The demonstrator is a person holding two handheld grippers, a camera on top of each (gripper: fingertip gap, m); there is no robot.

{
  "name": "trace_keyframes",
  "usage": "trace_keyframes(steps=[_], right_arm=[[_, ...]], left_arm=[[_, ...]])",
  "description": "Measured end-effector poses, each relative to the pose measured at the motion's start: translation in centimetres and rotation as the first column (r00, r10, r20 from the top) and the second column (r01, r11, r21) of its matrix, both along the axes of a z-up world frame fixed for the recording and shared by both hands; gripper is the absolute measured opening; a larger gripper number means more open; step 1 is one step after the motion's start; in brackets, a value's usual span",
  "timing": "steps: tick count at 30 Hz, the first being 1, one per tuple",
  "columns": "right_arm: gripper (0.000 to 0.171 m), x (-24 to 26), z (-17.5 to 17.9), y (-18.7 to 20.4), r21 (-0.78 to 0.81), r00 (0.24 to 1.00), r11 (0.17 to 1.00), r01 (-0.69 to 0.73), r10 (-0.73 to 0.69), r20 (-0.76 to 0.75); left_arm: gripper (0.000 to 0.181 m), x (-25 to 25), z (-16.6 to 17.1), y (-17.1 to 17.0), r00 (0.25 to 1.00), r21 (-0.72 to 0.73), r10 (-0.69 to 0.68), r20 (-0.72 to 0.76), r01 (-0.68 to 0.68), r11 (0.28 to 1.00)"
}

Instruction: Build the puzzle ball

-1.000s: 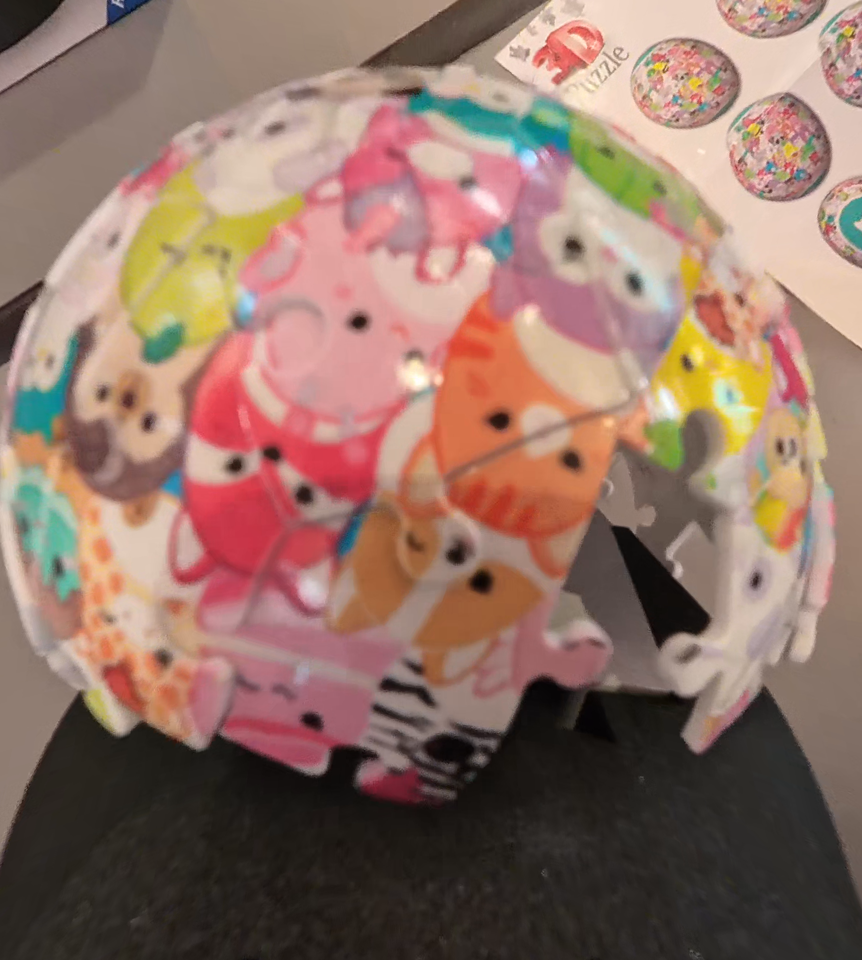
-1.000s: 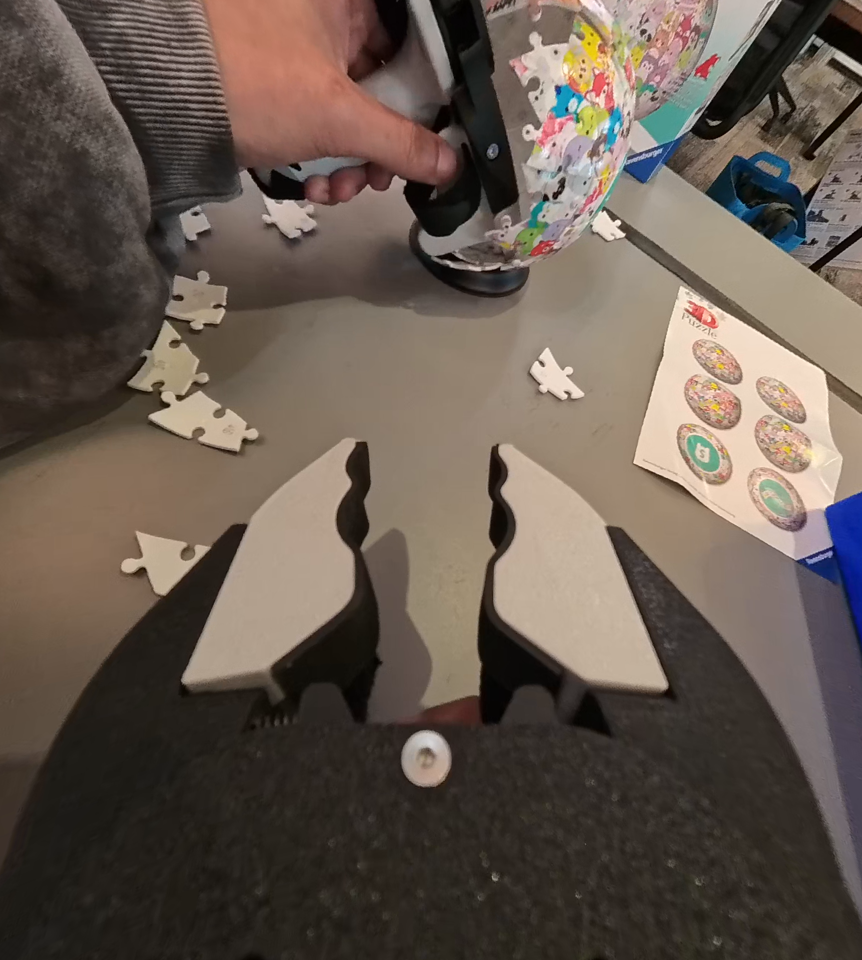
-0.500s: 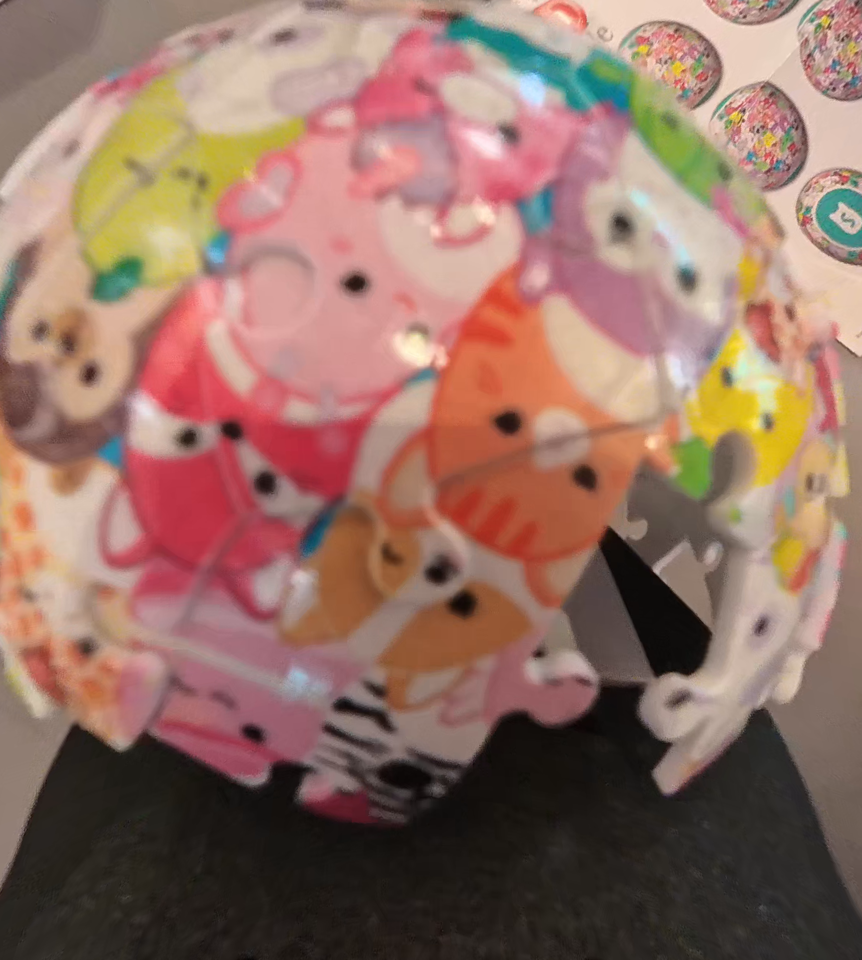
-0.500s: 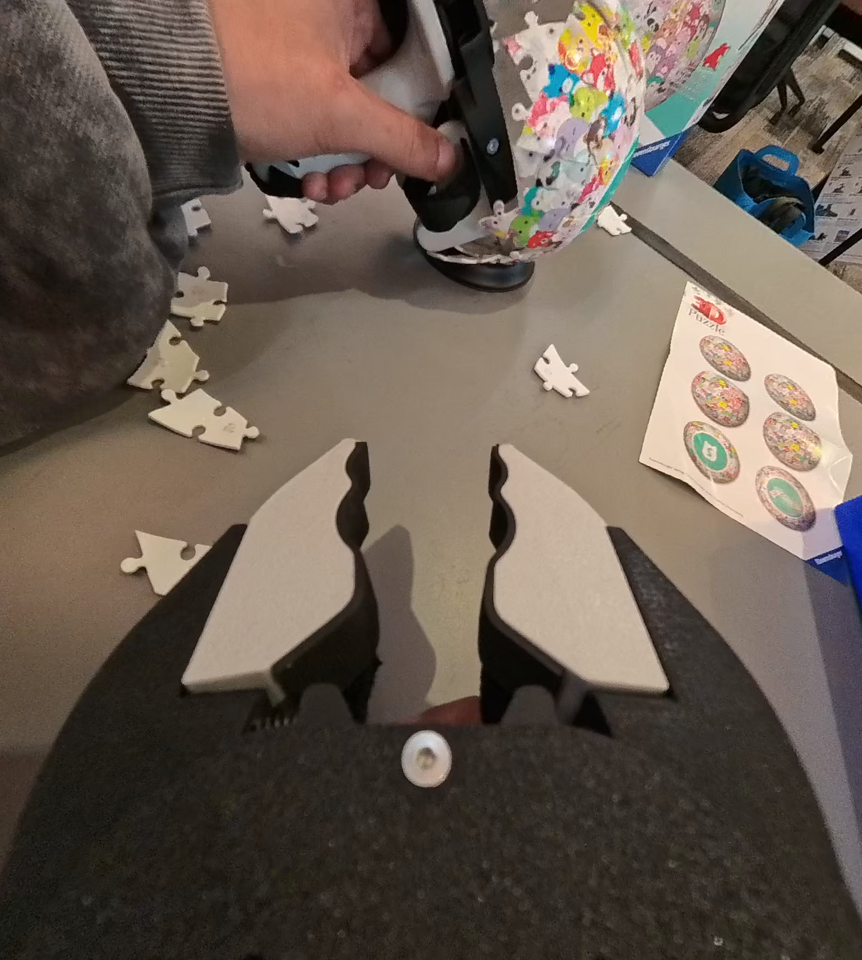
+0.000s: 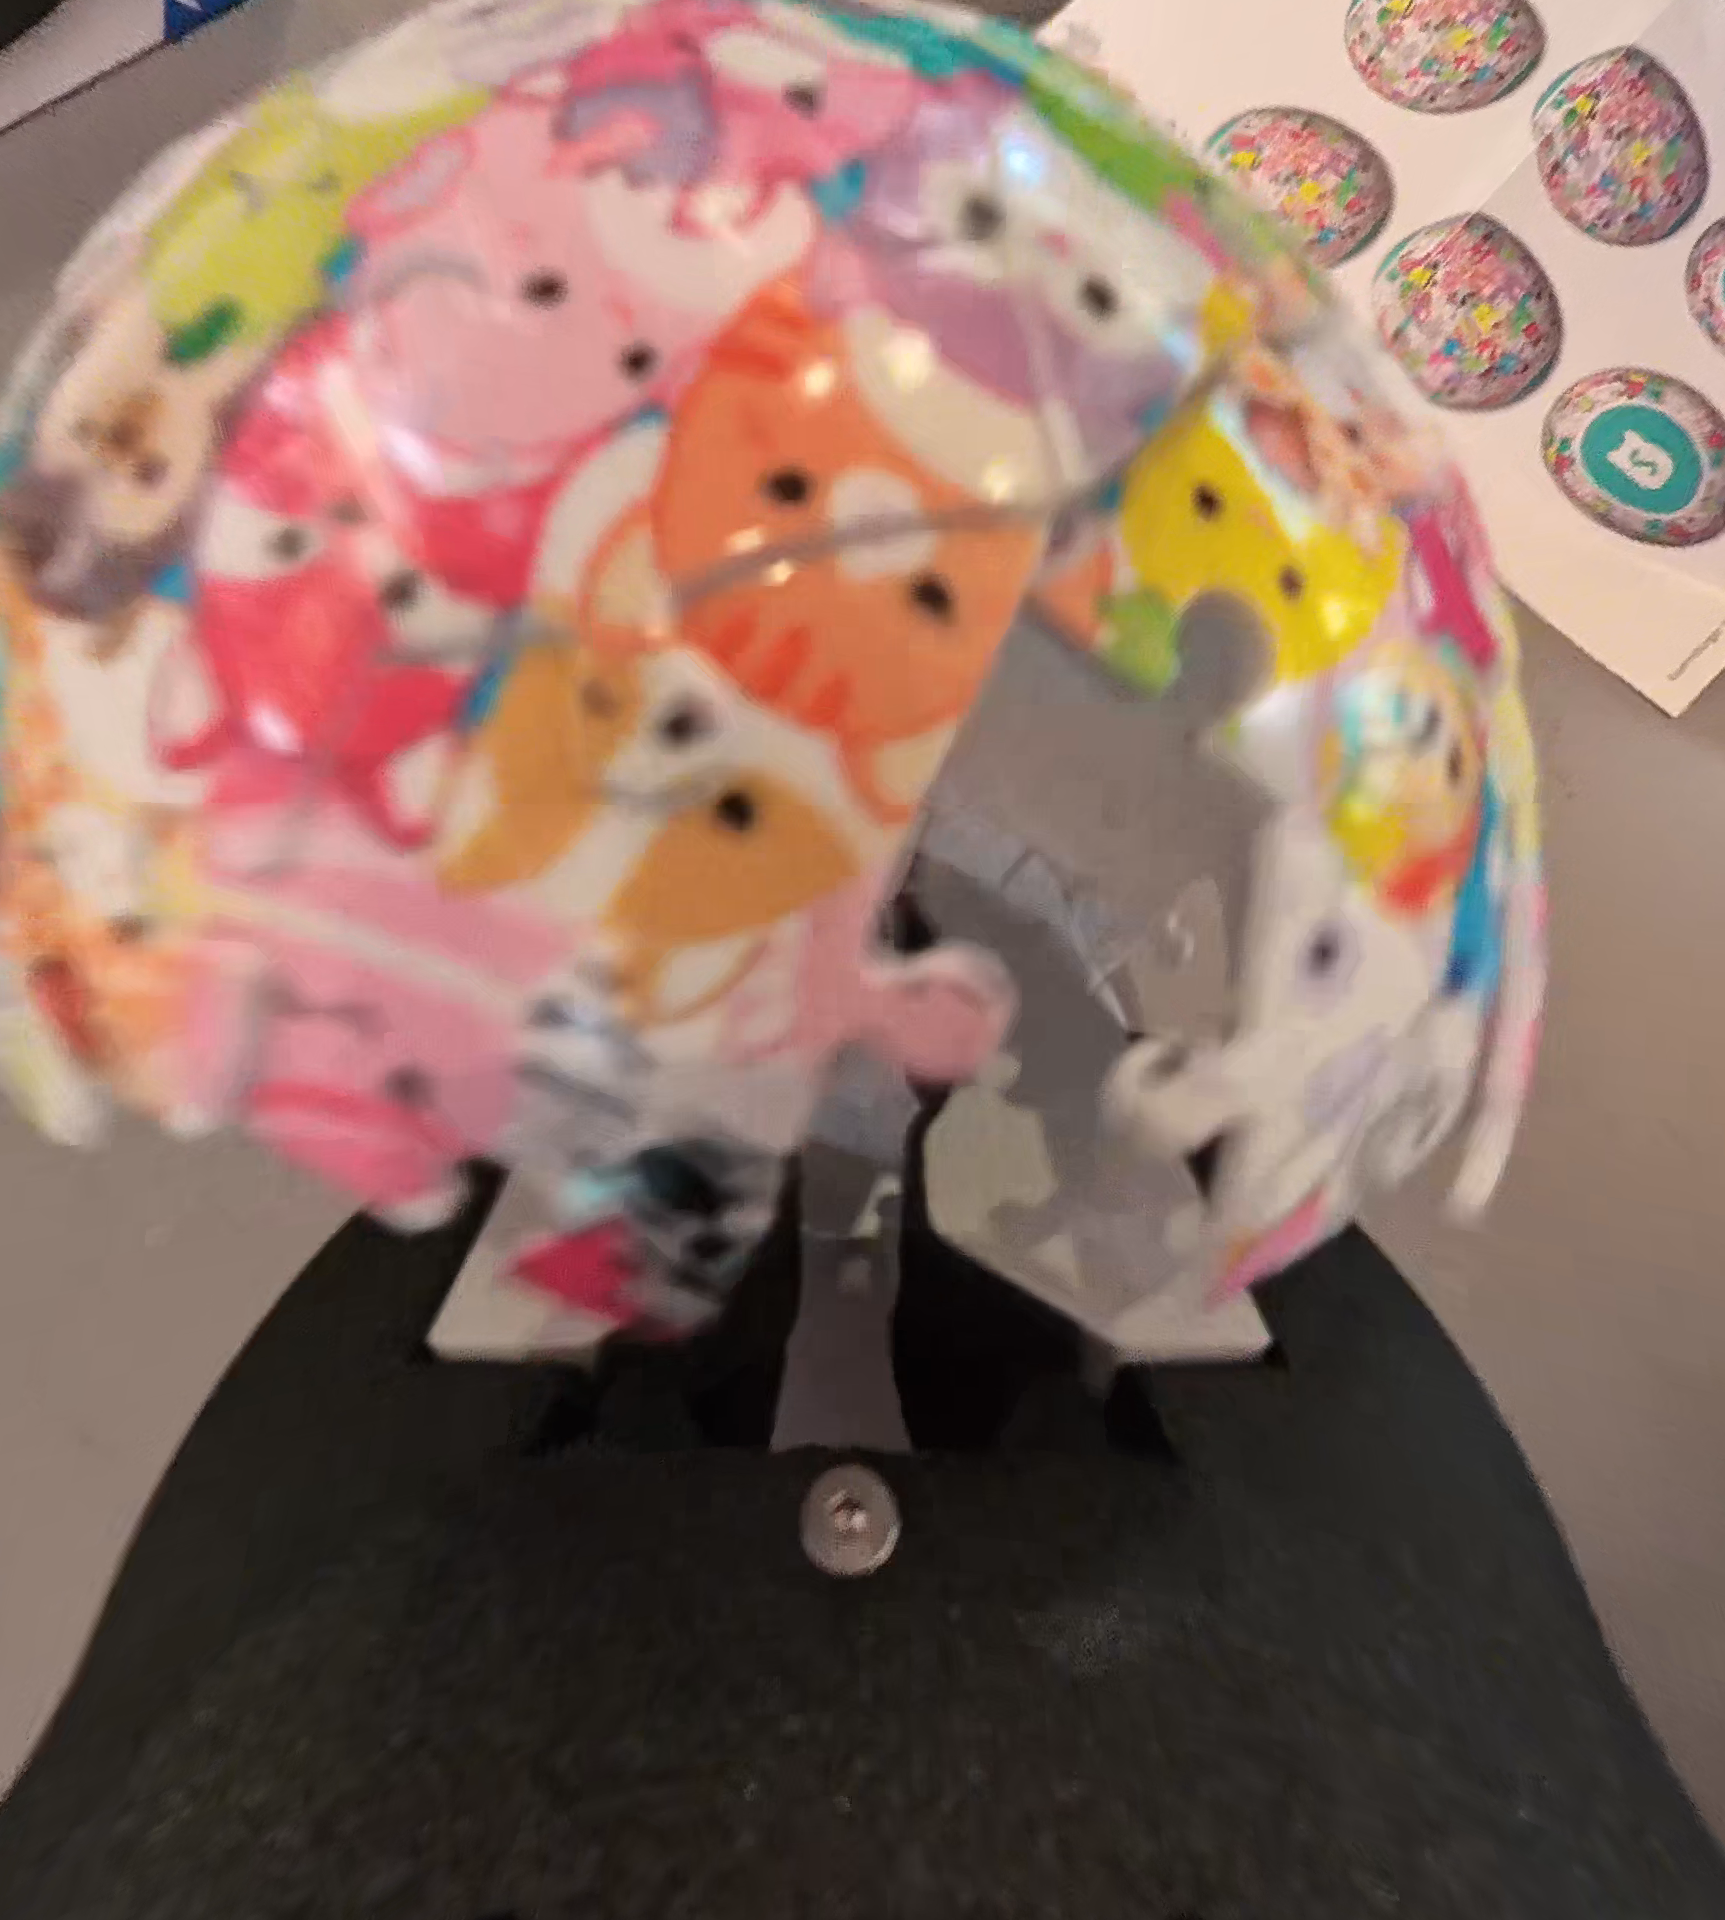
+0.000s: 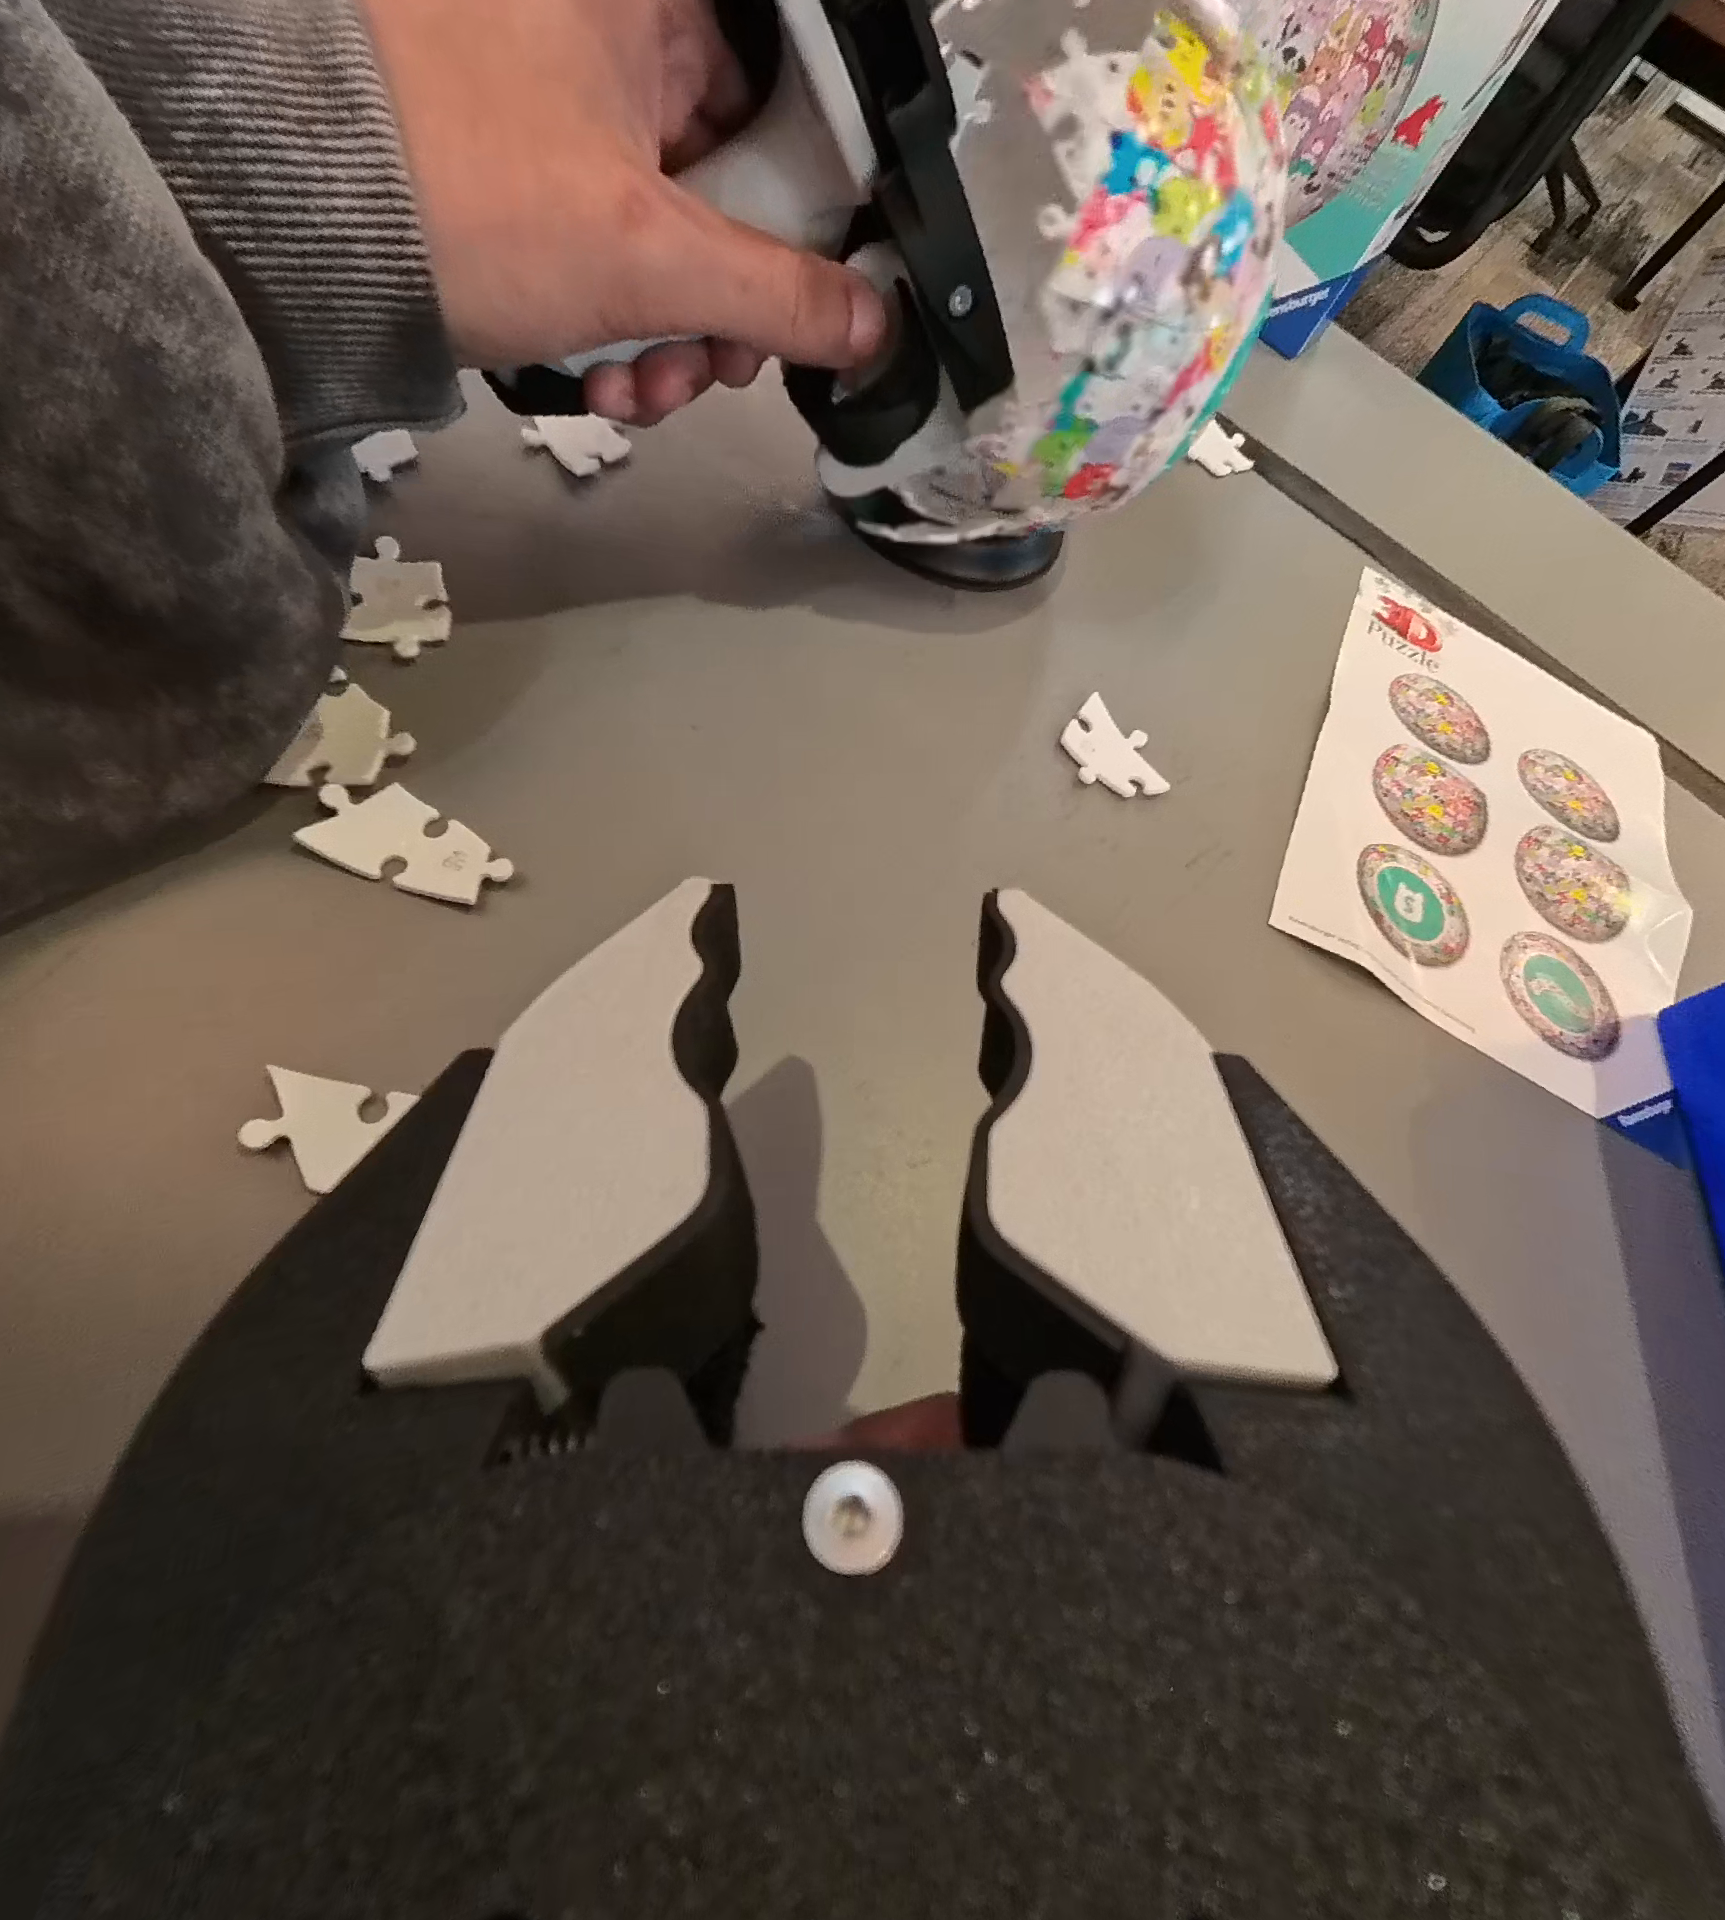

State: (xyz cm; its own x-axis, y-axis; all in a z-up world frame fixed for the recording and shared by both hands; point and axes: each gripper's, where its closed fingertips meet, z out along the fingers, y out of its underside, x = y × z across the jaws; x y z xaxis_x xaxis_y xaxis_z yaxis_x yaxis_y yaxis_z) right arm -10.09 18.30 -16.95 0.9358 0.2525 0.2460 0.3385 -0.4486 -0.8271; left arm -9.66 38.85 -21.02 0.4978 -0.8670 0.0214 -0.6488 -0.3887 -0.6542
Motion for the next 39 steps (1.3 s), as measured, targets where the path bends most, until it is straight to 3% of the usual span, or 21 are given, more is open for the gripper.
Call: trace_keyframes(steps=[1,8,9,15,18,23,26,30,34,39], right_arm=[[0.044,0.0,0.0,0.0,0.000,1.000,1.000,0.000,0.000,0.000],[0.044,-0.2,0.0,0.1,-0.001,1.000,1.000,-0.002,0.002,0.009],[0.044,-0.2,0.0,0.1,-0.001,1.000,1.000,-0.002,0.002,0.009],[0.044,-0.3,-0.1,0.4,-0.002,1.000,1.000,-0.004,0.004,0.013],[0.044,-0.3,0.0,0.6,0.007,1.000,1.000,-0.009,0.008,0.020],[0.046,0.5,0.5,1.6,0.003,0.985,0.994,-0.107,0.106,0.136],[0.040,0.7,1.0,3.8,-0.012,0.924,0.978,-0.210,0.203,0.325],[0.037,-0.1,0.5,7.8,-0.112,0.760,0.934,-0.340,0.343,0.552],[0.038,-1.6,0.4,10.9,-0.199,0.656,0.879,-0.434,0.459,0.599],[0.044,-1.9,-1.1,13.2,-0.347,0.574,0.824,-0.447,0.562,0.595]], left_arm=[[0.015,-0.1,0.2,-0.1,1.000,0.007,-0.003,0.004,0.003,1.000],[0.012,-1.8,1.9,-1.1,1.000,0.058,-0.004,0.013,0.004,0.998],[0.000,-2.1,2.5,-1.2,1.000,0.067,-0.005,0.021,0.003,0.998],[0.000,-3.0,4.9,-1.8,0.996,0.081,-0.020,0.086,0.013,0.997],[0.023,-3.4,6.4,-2.6,0.987,0.062,-0.039,0.153,0.029,0.998],[0.035,-7.2,9.7,-2.8,0.955,0.109,-0.050,0.293,0.019,0.994],[0.042,-10.6,9.5,-0.3,0.951,0.184,-0.033,0.308,-0.025,0.983],[0.042,-13.1,5.5,4.0,0.950,0.185,-0.006,0.312,-0.054,0.981],[0.037,-12.6,3.2,5.9,0.949,0.178,-0.034,0.313,-0.023,0.984],[0.032,-10.4,5.1,8.0,0.935,0.340,-0.168,0.312,0.055,0.939]])
